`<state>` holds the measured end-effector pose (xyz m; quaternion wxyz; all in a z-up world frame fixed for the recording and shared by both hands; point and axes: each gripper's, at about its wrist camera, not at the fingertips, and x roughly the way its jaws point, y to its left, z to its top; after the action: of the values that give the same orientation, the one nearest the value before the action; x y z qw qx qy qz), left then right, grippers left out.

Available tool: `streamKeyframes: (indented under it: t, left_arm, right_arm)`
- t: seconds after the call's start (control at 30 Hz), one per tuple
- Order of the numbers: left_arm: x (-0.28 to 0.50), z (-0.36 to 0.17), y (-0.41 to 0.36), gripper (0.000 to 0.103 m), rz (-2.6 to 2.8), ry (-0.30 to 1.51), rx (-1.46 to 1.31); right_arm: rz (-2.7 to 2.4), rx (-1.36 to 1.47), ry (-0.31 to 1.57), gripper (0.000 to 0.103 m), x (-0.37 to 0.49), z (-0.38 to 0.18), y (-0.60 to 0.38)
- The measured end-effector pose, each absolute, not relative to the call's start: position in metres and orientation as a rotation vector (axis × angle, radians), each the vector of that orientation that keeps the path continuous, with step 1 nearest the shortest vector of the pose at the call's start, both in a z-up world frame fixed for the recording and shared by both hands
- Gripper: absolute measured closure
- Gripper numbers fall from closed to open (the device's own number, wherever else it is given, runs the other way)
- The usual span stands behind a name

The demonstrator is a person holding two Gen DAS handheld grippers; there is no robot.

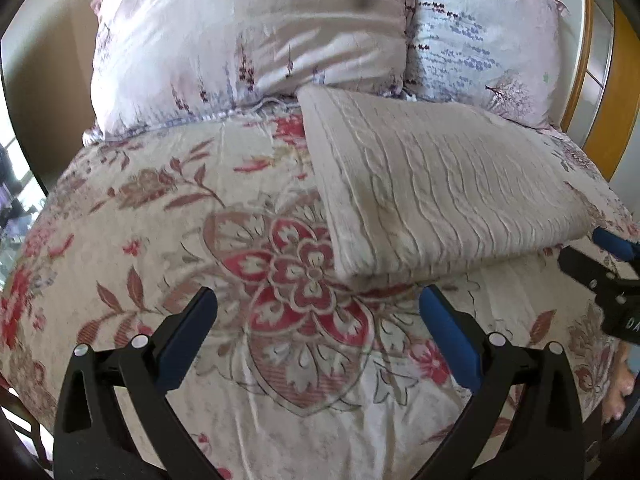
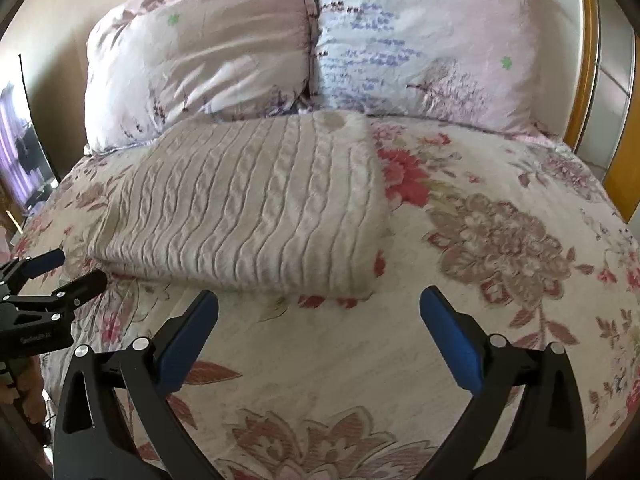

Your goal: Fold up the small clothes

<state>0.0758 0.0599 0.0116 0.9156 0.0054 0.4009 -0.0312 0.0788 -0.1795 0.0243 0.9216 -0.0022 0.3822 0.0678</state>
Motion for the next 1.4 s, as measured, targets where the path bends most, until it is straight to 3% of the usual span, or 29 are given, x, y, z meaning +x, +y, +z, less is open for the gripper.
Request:
streamKeyframes:
  t: [0.5,1.4]
  left_arm:
    - [0.083,-0.005,0.046,0.002,-0.076,0.897,0.035]
    - [0.085,-0.006,0.046,0.002,-0.08,0.883,0.031]
  right_arm:
    - [0.101,-0.057,0.915,0.001,0.088,0.002,-0.165]
    - [0.101,-0.054,0.916,0.001,0.09,0.001,-0.168]
